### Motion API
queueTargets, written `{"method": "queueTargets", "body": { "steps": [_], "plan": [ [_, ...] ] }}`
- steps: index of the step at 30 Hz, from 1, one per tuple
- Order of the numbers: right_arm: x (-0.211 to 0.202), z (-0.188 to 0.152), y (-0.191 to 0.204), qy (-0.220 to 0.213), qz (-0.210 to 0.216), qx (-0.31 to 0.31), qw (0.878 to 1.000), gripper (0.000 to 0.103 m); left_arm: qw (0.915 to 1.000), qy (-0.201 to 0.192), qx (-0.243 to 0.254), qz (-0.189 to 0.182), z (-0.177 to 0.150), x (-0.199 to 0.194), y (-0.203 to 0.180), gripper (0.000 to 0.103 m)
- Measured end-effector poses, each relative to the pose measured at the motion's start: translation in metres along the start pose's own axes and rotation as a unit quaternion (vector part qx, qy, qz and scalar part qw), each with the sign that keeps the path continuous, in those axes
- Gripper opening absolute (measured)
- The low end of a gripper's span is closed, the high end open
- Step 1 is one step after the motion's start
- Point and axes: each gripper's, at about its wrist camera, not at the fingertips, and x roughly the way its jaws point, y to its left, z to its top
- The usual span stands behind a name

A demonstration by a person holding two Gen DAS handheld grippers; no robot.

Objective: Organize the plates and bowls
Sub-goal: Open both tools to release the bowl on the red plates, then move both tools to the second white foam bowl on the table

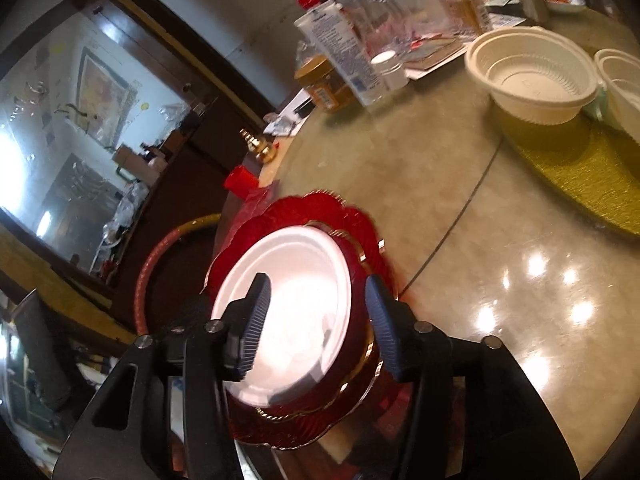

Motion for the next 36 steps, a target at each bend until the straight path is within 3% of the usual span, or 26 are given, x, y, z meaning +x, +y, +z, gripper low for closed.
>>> {"method": "queueTargets", "body": {
  "steps": [3, 6, 9, 14, 23, 28, 36],
  "plan": [
    [-0.009, 0.002, -0.003, -0.022, 0.002, 0.010, 1.000, 0.056, 0.9991, -0.025, -0.034, 0.000, 0.004, -0.009, 0.011, 0.077],
    [-0.027, 0.004, -0.010, -0.073, 0.001, 0.032, 0.997, 0.056, 0.9956, -0.065, -0.067, 0.005, 0.006, -0.023, 0.023, 0.080],
    [-0.043, 0.005, -0.020, -0.111, 0.018, 0.063, 0.992, 0.066, 0.9915, -0.097, -0.086, 0.004, 0.008, -0.034, 0.030, 0.080],
    [-0.057, 0.008, -0.032, -0.147, 0.030, 0.098, 0.984, 0.067, 0.9920, -0.102, -0.075, -0.003, 0.006, -0.036, 0.024, 0.082],
    [-0.053, 0.010, -0.039, -0.138, 0.030, 0.116, 0.983, 0.069, 0.9979, -0.057, 0.031, -0.009, -0.011, -0.025, -0.018, 0.082],
    [-0.047, 0.013, -0.039, -0.128, 0.015, 0.116, 0.985, 0.080, 0.9931, -0.048, 0.104, -0.024, -0.023, -0.028, -0.049, 0.082],
    [-0.081, 0.012, -0.043, -0.125, -0.025, 0.089, 0.988, 0.080, 0.9841, -0.023, 0.169, -0.051, -0.040, -0.029, -0.089, 0.082]
  ]
}}
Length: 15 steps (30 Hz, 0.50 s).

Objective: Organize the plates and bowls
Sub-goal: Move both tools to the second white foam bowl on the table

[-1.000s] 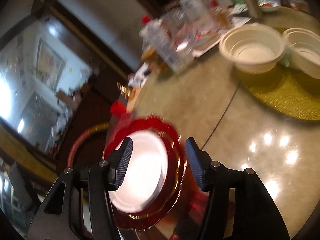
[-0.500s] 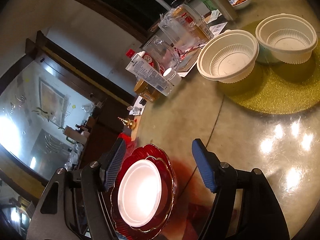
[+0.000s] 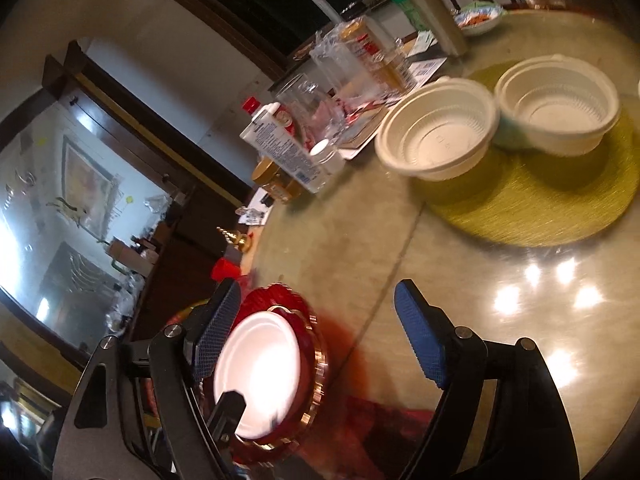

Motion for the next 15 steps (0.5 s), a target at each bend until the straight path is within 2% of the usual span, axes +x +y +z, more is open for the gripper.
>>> {"method": "queueTargets", "body": {
  "steps": [4, 8, 15],
  "plan": [
    [-0.034, 0.006, -0.023, 0.002, -0.055, -0.024, 0.998, 0.080, 0.9988, 0.011, 0.028, -0.039, 0.000, 0.000, -0.030, 0.082],
    [-0.071, 0.009, -0.062, -0.001, -0.112, -0.014, 0.994, 0.080, 0.9950, 0.017, 0.064, -0.075, -0.003, -0.003, -0.068, 0.082],
    [-0.130, 0.004, -0.117, 0.002, -0.160, 0.006, 0.987, 0.080, 0.9833, 0.031, 0.114, -0.138, -0.002, -0.008, -0.135, 0.082]
  ]
}}
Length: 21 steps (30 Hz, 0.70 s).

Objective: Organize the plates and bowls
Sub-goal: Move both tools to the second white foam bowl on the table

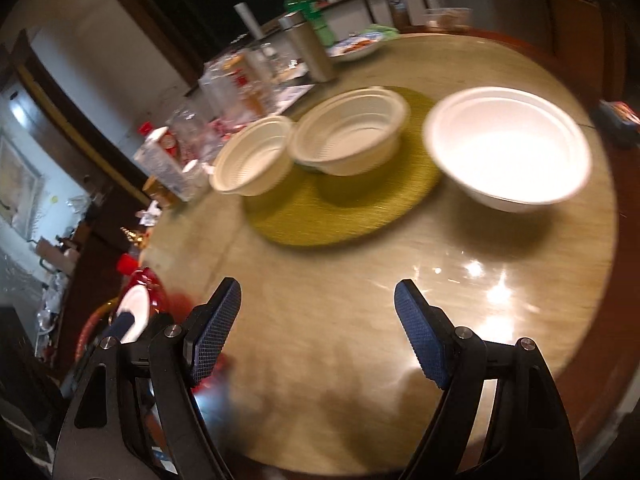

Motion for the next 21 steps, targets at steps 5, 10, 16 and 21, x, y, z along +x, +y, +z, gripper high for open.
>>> {"method": "queueTargets", "body": {
  "steps": [5, 10, 16, 21],
  "plan": [
    [-0.021, 0.003, -0.045, -0.002, -0.024, 0.034, 0.999, 0.080, 0.9988, 0.016, 0.021, -0.042, 0.009, 0.016, -0.044, 0.082],
    [-0.035, 0.011, -0.089, -0.010, -0.032, 0.084, 0.996, 0.080, 0.9965, 0.034, 0.029, -0.071, 0.018, 0.034, -0.077, 0.082],
    [-0.044, 0.021, -0.138, -0.015, -0.012, 0.162, 0.987, 0.080, 0.9945, 0.053, -0.005, -0.090, 0.034, 0.061, -0.103, 0.082],
    [-0.046, 0.032, -0.175, -0.033, 0.039, 0.242, 0.969, 0.080, 0.9892, 0.090, -0.026, -0.113, 0.043, 0.090, -0.126, 0.082]
  ]
}}
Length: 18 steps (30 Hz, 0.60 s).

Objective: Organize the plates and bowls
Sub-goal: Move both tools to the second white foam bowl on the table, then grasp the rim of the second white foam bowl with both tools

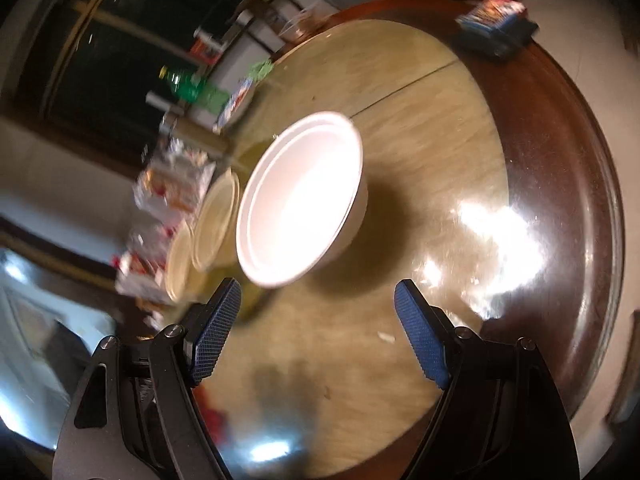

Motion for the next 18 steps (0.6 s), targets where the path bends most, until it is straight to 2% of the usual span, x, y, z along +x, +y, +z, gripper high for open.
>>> {"method": "queueTargets", "body": {
  "steps": [6, 9, 11, 13, 14, 16, 18],
  "plan": [
    [0.013, 0.019, -0.014, -0.011, 0.031, 0.060, 0.998, 0.080, 0.9999, 0.006, -0.010, 0.001, 0.011, 0.026, -0.016, 0.082],
    [0.020, 0.024, -0.017, -0.018, 0.030, 0.075, 0.997, 0.080, 0.9998, 0.010, -0.015, -0.004, 0.016, 0.035, -0.020, 0.082],
    [0.023, 0.028, -0.016, -0.028, 0.021, 0.077, 0.996, 0.075, 0.9998, 0.014, -0.016, -0.006, 0.016, 0.040, -0.021, 0.082],
    [0.024, 0.032, -0.015, -0.035, 0.017, 0.077, 0.996, 0.074, 0.9997, 0.016, -0.016, -0.003, 0.014, 0.045, -0.021, 0.082],
    [0.024, 0.035, -0.014, -0.039, 0.013, 0.074, 0.996, 0.072, 0.9997, 0.019, -0.017, -0.004, 0.013, 0.048, -0.021, 0.082],
    [0.026, 0.036, -0.013, -0.040, 0.005, 0.069, 0.997, 0.055, 0.9995, 0.025, -0.019, -0.004, 0.012, 0.054, -0.019, 0.082],
    [0.031, 0.038, -0.013, -0.034, -0.005, 0.064, 0.997, 0.054, 0.9993, 0.030, -0.023, -0.008, 0.011, 0.057, -0.018, 0.082]
  ]
}}
